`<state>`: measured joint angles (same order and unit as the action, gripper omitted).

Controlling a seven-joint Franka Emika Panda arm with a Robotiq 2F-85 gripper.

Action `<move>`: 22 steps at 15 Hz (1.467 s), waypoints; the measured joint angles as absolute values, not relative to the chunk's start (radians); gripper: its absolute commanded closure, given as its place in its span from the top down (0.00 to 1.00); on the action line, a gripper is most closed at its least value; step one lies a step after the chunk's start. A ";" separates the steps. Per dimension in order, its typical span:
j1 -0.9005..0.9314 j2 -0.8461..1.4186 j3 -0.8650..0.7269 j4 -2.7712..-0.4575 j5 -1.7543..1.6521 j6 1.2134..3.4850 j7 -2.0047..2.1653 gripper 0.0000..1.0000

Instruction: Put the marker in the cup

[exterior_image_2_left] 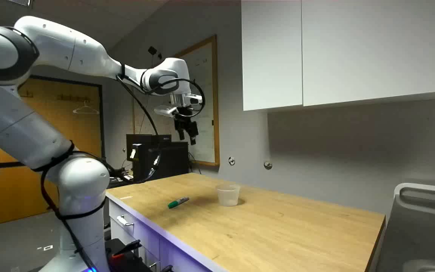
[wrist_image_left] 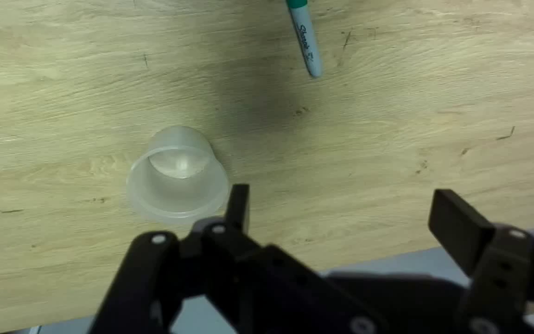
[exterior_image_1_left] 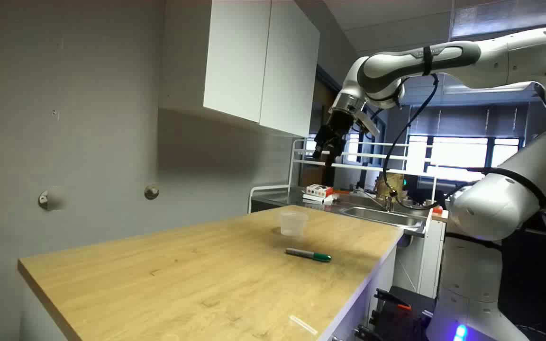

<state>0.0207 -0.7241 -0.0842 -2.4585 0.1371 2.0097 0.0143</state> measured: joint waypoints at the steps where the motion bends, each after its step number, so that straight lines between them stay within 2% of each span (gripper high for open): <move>1: 0.021 -0.724 -0.084 -2.457 0.137 2.012 0.014 1.00; 17: 0.017 -0.724 -0.083 -2.456 0.137 2.013 0.017 1.00; 22: -0.004 -0.635 -0.047 -2.457 0.131 2.070 0.047 1.00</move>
<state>-0.0039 -0.6347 -0.0467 -2.4573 0.1310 2.0700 0.0472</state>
